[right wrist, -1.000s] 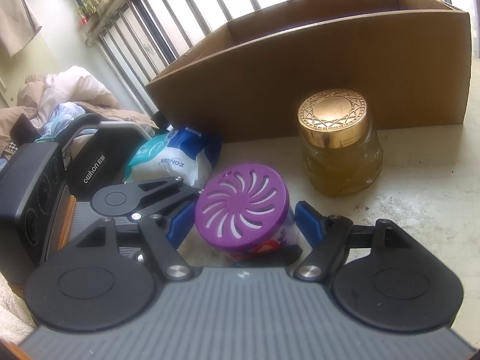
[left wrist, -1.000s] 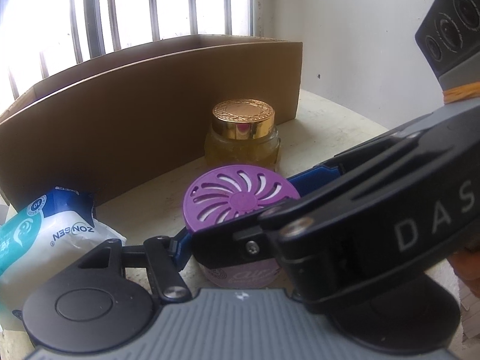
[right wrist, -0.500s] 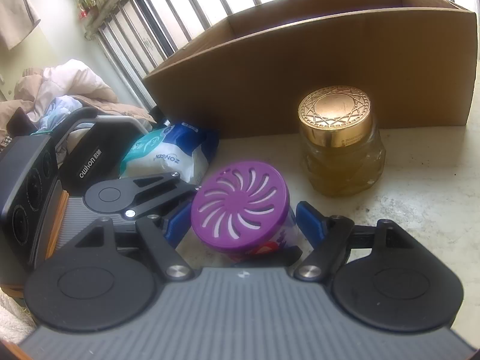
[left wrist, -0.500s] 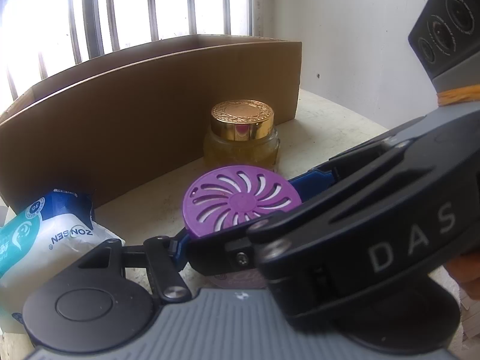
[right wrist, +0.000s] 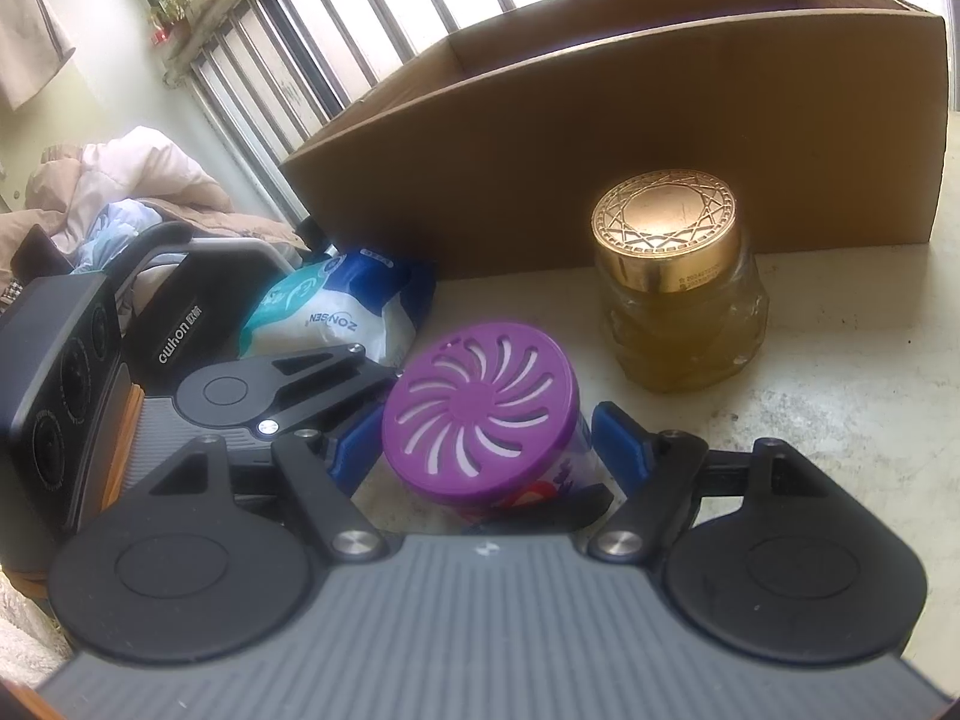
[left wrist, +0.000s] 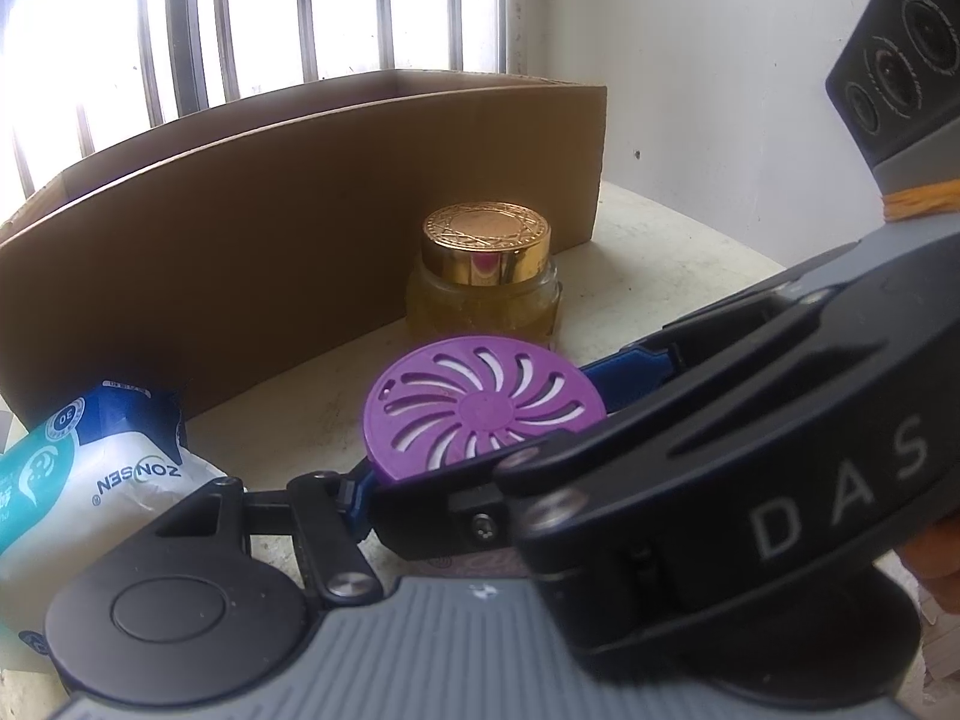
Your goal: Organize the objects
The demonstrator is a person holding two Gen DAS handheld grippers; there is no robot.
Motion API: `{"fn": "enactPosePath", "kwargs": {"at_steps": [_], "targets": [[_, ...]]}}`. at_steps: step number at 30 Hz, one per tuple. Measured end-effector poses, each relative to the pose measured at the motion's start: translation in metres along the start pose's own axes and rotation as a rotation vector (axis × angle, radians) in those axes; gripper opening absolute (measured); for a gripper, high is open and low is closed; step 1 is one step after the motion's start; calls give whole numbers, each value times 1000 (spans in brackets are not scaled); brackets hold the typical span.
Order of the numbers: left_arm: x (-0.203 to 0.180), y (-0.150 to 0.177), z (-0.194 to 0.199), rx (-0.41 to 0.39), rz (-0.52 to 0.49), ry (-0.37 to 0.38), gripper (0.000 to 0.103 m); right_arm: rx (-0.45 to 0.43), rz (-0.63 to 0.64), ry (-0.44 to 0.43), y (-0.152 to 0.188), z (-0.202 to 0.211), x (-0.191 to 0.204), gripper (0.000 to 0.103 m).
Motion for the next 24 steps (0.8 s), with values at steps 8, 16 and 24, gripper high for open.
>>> {"fn": "enactPosePath", "kwargs": {"at_steps": [8,16,24], "targets": [[0,-1,0,0,1,0,66,0,0,0,0,0,0,75],[-2,-3,1,-1,1,-1,66,-1,-4,-2,0,1,0,75],[-2,-4,1,-2,-1,-2,66,-10,-4,-2,-1,3,1,75]]}}
Point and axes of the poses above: each gripper's, at about its wrist camera, not at the fingertips, and z roughly against the way its jaws point, x to its left, y to its underside, the point moved 4 cm from there along -z, roughly the way its jaws point, and after that the axes turned 7 degrees about z, right-handed, at the moved point
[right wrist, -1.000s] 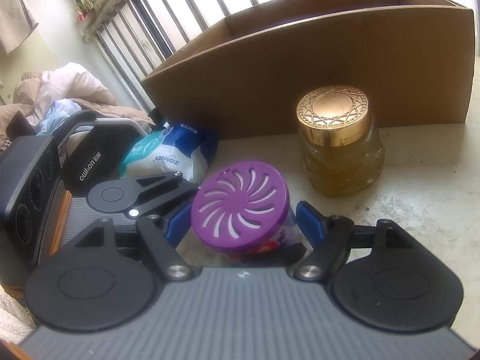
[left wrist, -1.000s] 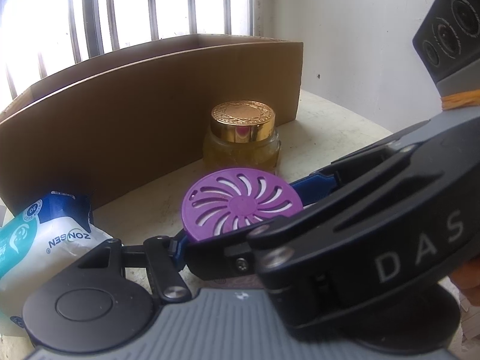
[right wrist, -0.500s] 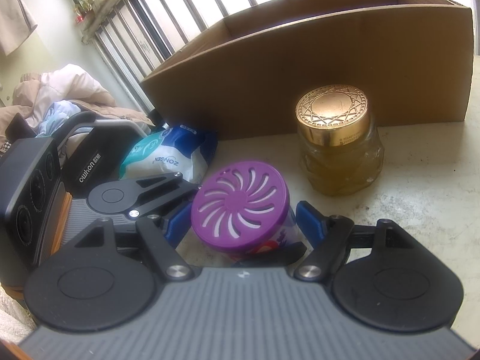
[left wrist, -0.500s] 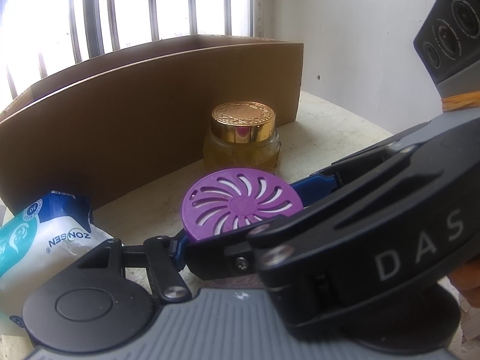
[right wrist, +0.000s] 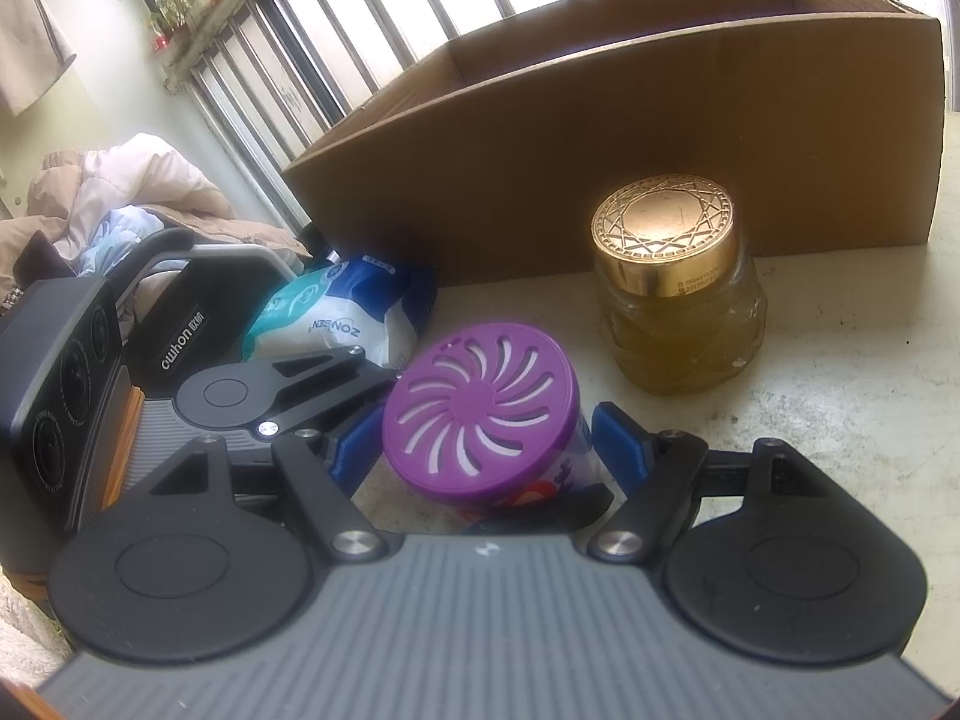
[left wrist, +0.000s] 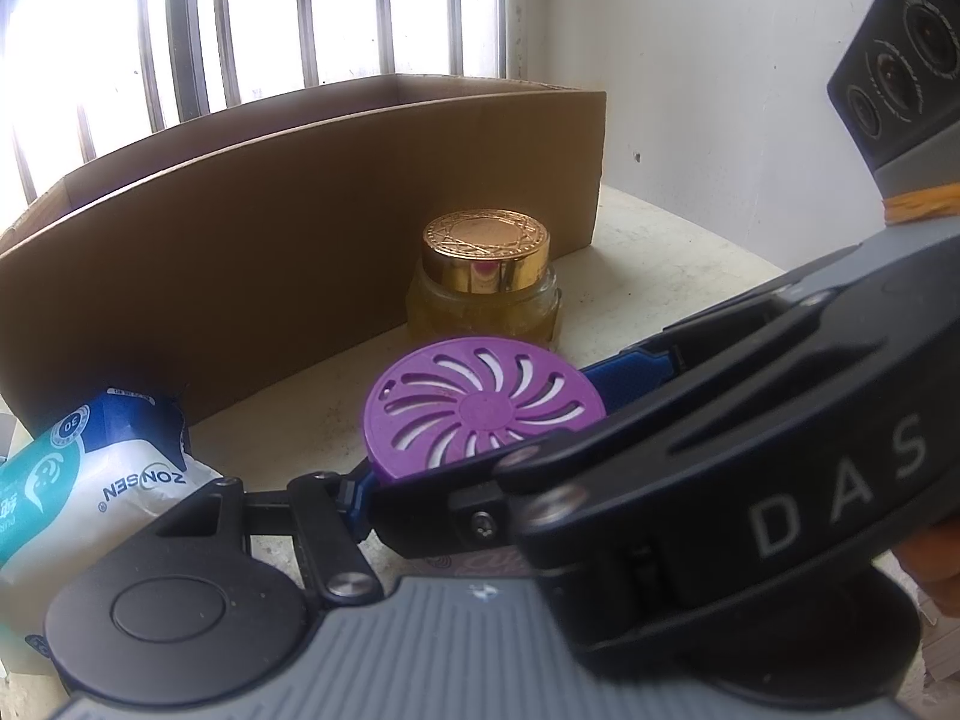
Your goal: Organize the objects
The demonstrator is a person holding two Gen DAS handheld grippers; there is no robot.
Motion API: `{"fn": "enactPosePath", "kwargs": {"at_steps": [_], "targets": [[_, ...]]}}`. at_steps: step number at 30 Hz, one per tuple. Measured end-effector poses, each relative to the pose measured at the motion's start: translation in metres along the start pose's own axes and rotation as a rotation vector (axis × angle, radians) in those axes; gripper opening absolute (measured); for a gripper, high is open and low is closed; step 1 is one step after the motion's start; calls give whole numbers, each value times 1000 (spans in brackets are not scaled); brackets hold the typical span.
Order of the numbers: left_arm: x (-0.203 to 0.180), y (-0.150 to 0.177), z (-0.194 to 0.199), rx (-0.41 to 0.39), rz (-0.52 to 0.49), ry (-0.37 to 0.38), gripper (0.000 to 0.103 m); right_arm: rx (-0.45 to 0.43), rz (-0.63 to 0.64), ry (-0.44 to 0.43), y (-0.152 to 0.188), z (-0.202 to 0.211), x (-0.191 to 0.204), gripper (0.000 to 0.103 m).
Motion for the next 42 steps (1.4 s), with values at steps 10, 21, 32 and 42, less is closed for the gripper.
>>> {"fn": "enactPosePath", "kwargs": {"at_steps": [10,21,32,42], "targets": [[3,-2,2,-3,-3,-1,66,-9,3,1,-1,3,2,75],[0,-3,5,-5,-2,-2,66,-9,4,1,0,4,2,75],[1,-2,3,-5,-3,-4,66,-10,2,1,-2,5,3,75],[-3,-2,1,-6,-2,-4,66,-11,0,1,-3,5,2,75]]}}
Point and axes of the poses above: each gripper's, at about its wrist camera, not at the fingertips, and z roughly against the way its jaws point, x to its left, y to its underside, the point moved 4 cm from there along -z, roughly the way its jaws point, and after that the axes turned 7 degrees about z, right-handed, at the moved point
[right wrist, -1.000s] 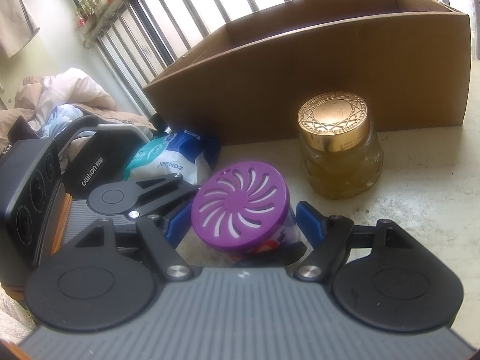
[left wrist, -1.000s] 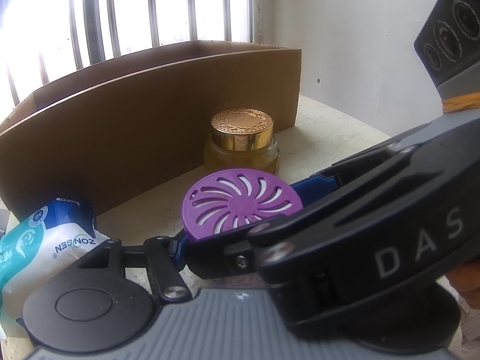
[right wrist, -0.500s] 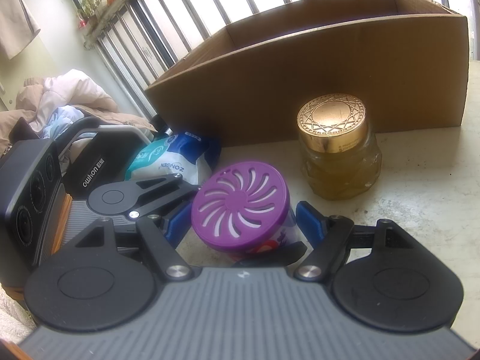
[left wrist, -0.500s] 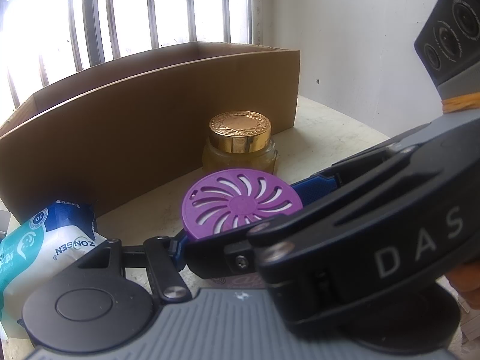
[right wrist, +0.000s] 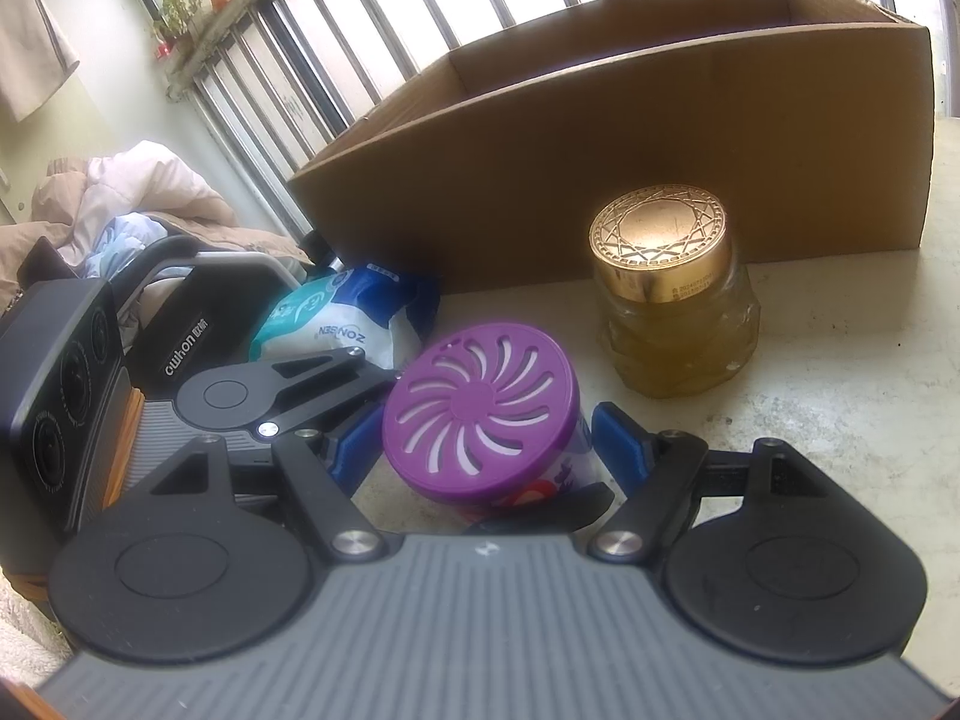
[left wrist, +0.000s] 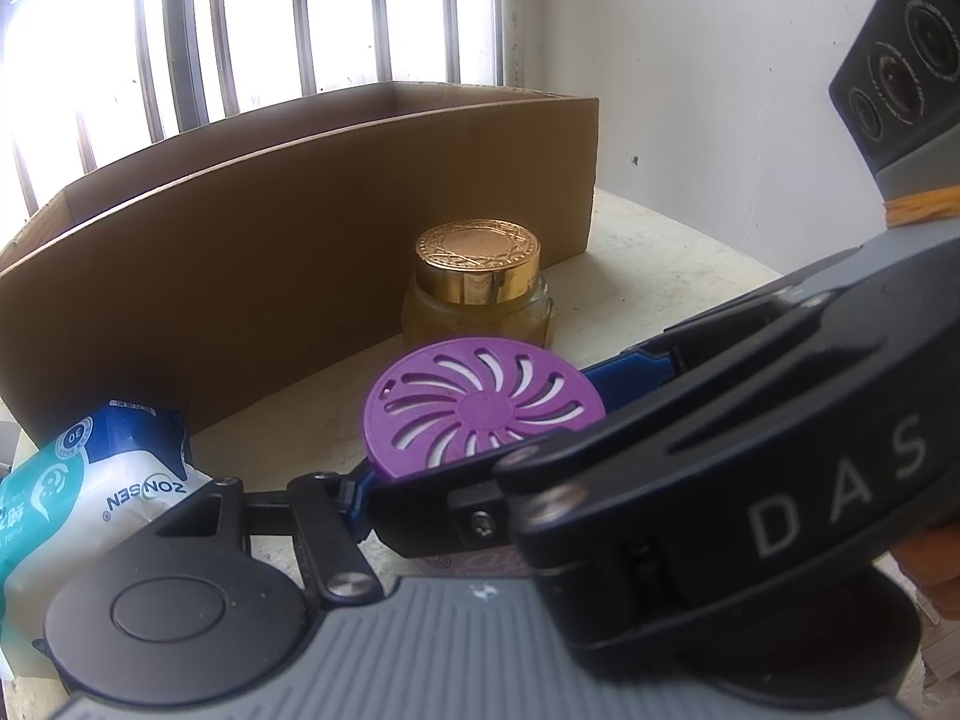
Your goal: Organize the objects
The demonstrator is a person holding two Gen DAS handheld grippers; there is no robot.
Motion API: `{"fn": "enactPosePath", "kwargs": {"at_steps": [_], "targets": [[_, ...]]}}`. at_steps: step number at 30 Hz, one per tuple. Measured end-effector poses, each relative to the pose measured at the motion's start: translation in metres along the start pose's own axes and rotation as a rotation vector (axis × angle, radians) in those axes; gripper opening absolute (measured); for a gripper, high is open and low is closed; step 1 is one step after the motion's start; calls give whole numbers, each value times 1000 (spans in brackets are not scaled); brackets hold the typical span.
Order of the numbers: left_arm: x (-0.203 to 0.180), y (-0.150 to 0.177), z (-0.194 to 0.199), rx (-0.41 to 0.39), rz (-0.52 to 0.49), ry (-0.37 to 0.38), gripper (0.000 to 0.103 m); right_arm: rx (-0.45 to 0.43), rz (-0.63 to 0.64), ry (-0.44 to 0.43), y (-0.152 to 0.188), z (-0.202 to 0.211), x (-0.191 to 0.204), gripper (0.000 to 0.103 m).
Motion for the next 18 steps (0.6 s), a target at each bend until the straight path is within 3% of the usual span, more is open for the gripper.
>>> {"fn": "enactPosePath", "kwargs": {"at_steps": [18], "targets": [[3,0,2,-4,0,-1,66,-6,-3,-2,0,-2,0,75]]}}
Point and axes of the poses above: each gripper's, at about its wrist camera, not at the fingertips, and z roughly against the way its jaws point, x to its left, y to its underside, the point moved 4 cm from there along -z, roughly the way its jaws point, and after that the axes turned 7 degrees about z, right-handed, at the moved point
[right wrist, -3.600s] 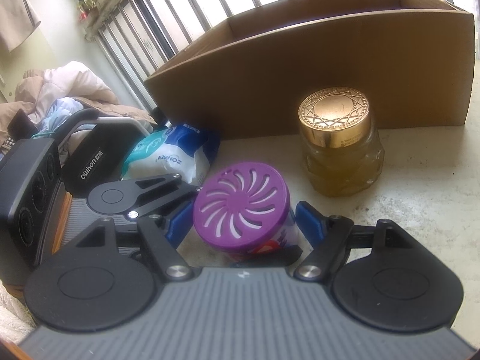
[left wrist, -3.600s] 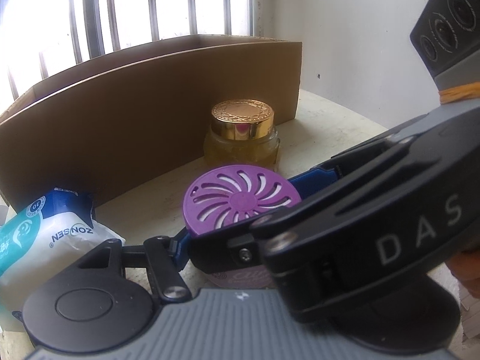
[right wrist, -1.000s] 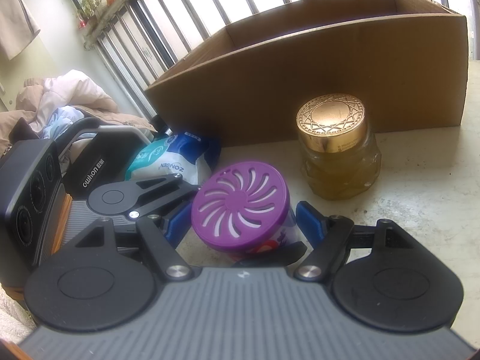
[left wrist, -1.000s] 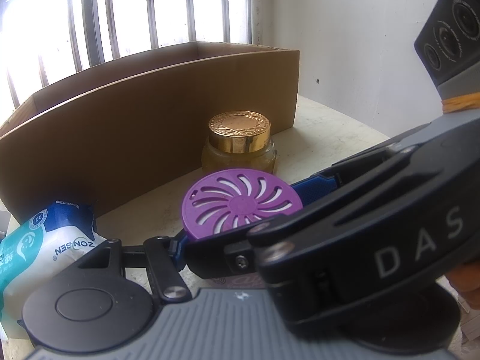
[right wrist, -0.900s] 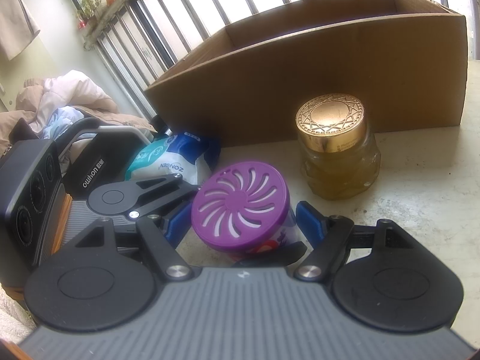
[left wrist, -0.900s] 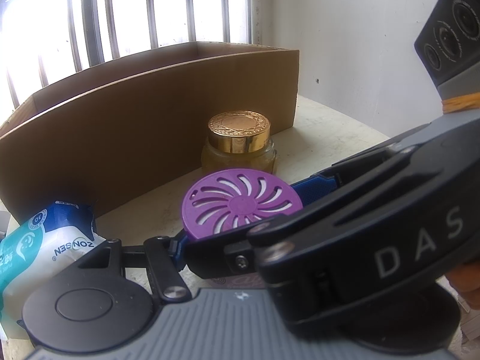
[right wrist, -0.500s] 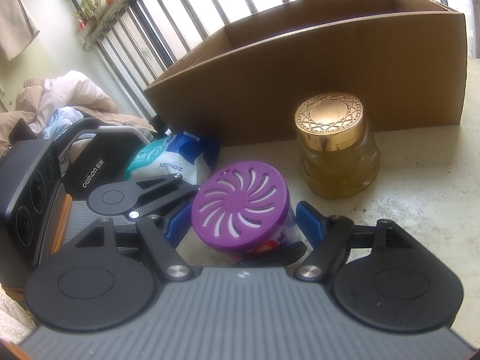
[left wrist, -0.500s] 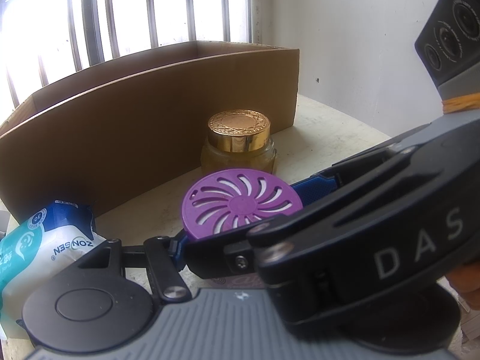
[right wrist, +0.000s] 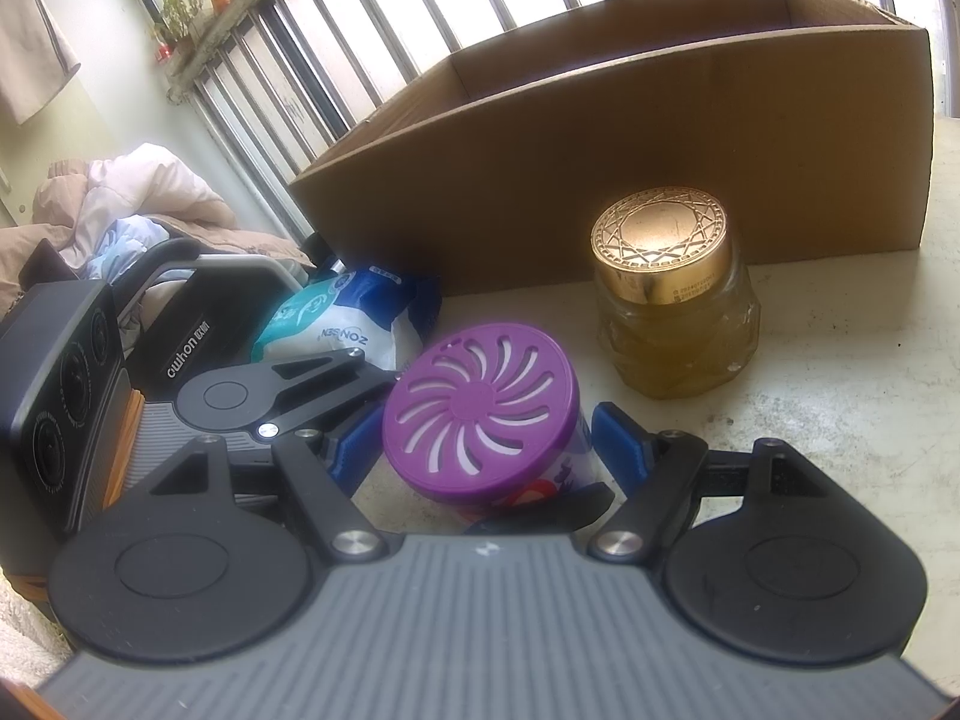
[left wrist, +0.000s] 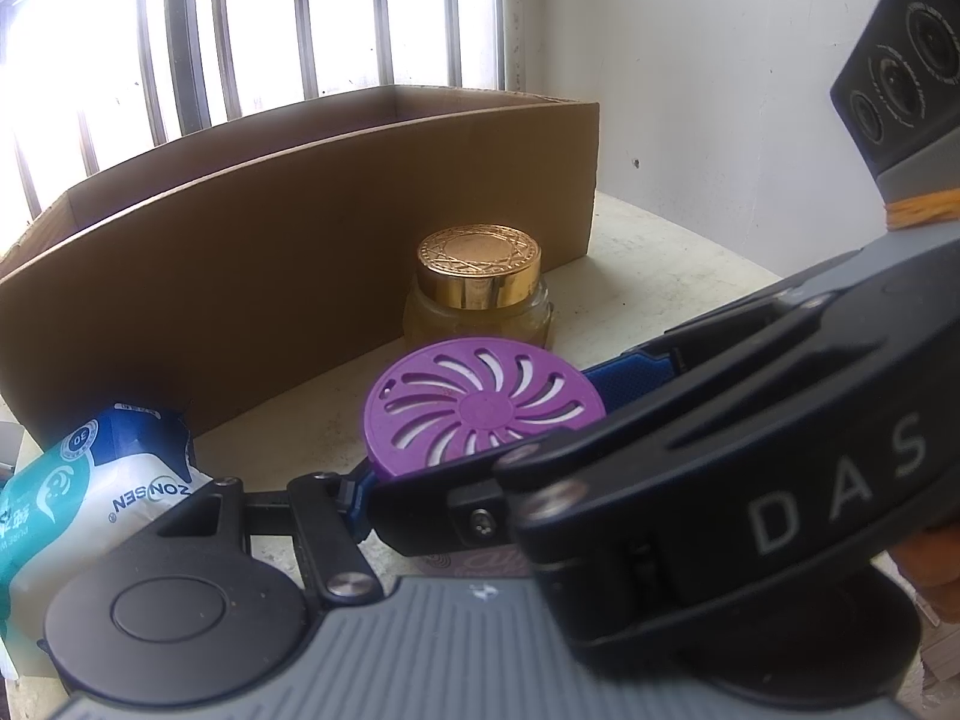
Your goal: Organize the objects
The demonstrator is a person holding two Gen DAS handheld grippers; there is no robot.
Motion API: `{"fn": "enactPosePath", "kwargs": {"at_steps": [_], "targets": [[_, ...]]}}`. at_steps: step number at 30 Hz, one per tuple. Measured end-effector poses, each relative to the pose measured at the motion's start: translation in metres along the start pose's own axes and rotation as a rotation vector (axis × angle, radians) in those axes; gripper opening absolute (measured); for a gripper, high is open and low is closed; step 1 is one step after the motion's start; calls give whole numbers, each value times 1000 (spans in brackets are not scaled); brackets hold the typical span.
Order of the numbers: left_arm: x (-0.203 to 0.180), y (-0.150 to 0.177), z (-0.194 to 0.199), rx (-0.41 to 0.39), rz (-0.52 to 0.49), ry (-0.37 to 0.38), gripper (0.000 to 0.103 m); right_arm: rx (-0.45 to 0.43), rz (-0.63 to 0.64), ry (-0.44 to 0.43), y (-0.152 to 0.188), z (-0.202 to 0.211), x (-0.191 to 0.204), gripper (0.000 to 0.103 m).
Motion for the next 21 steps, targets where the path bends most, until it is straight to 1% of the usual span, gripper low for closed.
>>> {"fn": "enactPosePath", "kwargs": {"at_steps": [7,12,18,20,21], "targets": [[14,-6,8,-33,1,-3,66,-22,12,1,-6,9,7,75],[20,-18,22,-84,-12,-12,66,-58,26,4,-16,25,18,75],[36,-45,37,-152,-37,-20,66,-115,56,12,-40,48,34,75],[40,-57,40,-172,-47,-25,66,-134,70,15,-51,56,37,75],[38,-72,37,-180,-52,-27,66,-141,77,16,-57,60,39,75]]}}
Point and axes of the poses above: each gripper's, at about its wrist camera, not at the fingertips, and z roughly against the way its jaws point, x to its left, y to its underside, the point moved 4 cm from there along -z, roughly the way its jaws point, and after that the axes turned 7 degrees about z, right-handed, at the moved point
